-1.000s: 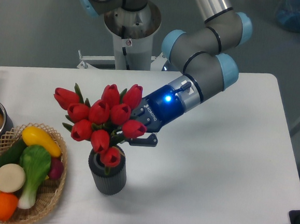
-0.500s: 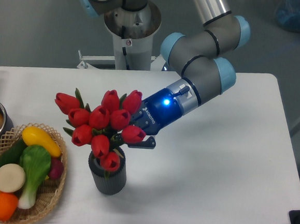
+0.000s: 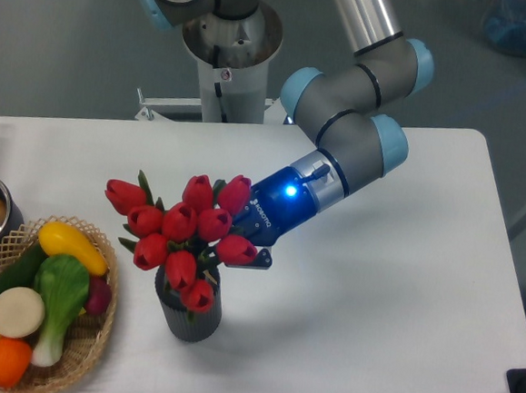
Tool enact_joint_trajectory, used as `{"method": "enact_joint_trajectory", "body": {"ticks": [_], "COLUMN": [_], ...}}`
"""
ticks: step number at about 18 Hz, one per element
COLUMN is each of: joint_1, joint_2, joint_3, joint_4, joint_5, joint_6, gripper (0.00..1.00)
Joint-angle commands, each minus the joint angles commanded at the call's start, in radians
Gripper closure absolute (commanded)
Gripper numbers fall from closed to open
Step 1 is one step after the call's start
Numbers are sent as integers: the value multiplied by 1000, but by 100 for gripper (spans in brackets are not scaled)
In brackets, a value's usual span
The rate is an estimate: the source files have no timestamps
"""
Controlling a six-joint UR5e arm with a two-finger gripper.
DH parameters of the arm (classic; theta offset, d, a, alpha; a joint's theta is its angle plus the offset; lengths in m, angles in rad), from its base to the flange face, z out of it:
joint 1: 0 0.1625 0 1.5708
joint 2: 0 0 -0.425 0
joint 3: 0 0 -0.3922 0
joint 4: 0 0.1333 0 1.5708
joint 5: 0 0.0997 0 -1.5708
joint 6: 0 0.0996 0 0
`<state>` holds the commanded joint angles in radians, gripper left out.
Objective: Insert the flowers into the vase
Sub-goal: 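Push the tulip bunch further down into the vase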
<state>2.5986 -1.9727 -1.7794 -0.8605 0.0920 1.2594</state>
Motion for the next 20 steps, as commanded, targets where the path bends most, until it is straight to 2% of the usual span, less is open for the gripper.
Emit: {"method": "enact_joint_trajectory", "body": {"ticks": [7,20], "joint_1": [0,0], "joint_2": [-31,-48], "joint_3": [-5,-38], "joint_4": [2,0], "joint_5": [5,9], "joint_6": [2,52], "gripper": [93,93]}}
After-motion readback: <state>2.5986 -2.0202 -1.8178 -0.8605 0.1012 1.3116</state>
